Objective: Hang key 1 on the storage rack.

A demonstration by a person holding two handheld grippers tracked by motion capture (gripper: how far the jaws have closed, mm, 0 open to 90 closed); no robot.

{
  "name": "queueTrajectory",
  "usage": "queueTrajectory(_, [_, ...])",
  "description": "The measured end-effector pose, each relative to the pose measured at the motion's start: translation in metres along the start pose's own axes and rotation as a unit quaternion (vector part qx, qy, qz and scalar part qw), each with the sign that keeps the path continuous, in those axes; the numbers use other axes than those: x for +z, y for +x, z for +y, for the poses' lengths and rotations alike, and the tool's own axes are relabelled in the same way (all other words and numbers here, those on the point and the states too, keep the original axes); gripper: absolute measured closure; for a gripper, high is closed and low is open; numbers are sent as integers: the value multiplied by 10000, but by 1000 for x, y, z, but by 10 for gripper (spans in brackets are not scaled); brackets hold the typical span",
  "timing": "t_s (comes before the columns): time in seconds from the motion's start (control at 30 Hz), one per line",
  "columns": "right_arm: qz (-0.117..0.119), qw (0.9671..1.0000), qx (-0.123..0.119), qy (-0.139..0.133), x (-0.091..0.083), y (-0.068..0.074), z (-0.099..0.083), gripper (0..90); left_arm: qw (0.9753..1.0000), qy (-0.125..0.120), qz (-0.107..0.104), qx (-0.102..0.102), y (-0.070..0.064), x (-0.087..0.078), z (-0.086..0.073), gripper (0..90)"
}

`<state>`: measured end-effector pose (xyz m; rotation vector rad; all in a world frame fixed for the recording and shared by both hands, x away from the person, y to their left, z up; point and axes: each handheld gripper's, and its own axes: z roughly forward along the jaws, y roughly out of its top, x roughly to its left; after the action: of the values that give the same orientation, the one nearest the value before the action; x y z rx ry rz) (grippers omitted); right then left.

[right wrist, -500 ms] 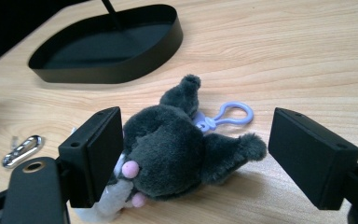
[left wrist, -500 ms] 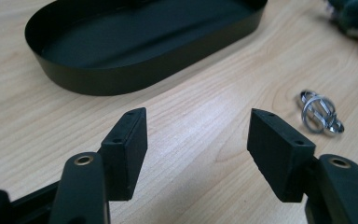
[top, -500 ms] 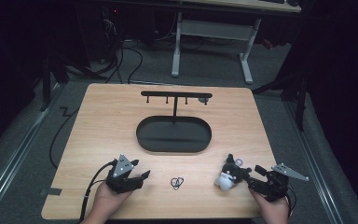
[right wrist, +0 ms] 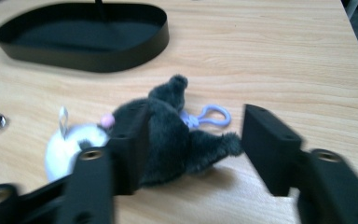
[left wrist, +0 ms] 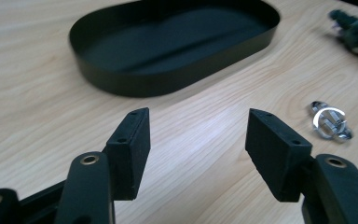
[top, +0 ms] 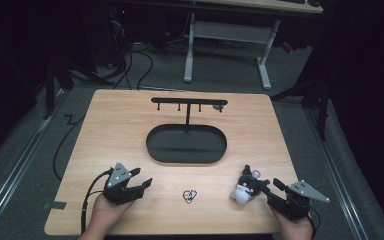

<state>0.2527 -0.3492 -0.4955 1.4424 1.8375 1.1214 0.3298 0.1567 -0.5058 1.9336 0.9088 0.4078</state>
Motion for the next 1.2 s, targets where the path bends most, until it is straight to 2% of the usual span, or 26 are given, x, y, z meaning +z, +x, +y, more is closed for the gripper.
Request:
queueTrajectory(0.03, [0,10000,0,0,0,0,0,531,10000,0,0,0,0,0,0,408])
queueTrajectory(0.07, [75,10000,18,3,1,1,-4,581,9998,-32,100,-191,5,0,-1,407])
queueTrajectory(0.1, [145,9999,27,13,2,0,-4,594,9996,-82,104,-261,7,-1,0,408])
queueTrajectory(0.17, [174,9998,23,37,3,1,-5,607,9994,-152,122,-285,7,-2,0,411])
queueTrajectory(0.27, [115,9997,-38,192,3,3,-7,675,9995,-183,193,-152,6,-1,0,401])
queueTrajectory(0.4, [164,9995,25,281,4,3,-8,730,9995,-158,184,-179,8,0,-1,396])
queueTrajectory(0.43, [163,9991,-6,396,6,3,-10,783,9996,-163,179,-164,8,-1,-1,396])
queueTrajectory(0.47, [163,9991,-6,396,6,3,-10,783,9996,-163,179,-164,8,-1,-1,396])
queueTrajectory(0.53, [124,9984,-42,546,8,5,-11,853,9996,-182,166,-161,8,-2,-1,397])
queueTrajectory(0.6, [114,9980,-63,611,9,5,-12,874,9995,-203,141,-176,8,-2,-1,397])
queueTrajectory(0.67, [77,9975,-147,685,10,6,-12,889,9996,-193,132,-167,8,-2,-1,397])
queueTrajectory(0.9, [-24,9962,-162,854,20,3,-11,891,9998,-132,106,-77,5,-5,-5,397])
queueTrajectory(1.03, [-52,9960,-266,854,33,4,-4,885,9997,-111,184,-69,6,-14,-11,397])
queueTrajectory(1.17, [15,9955,-394,865,51,5,5,881,9995,-145,265,-104,7,-22,-15,399])
queueTrajectory(1.2, [15,9955,-394,865,51,5,5,881,9994,-140,290,-110,8,-25,-17,399])
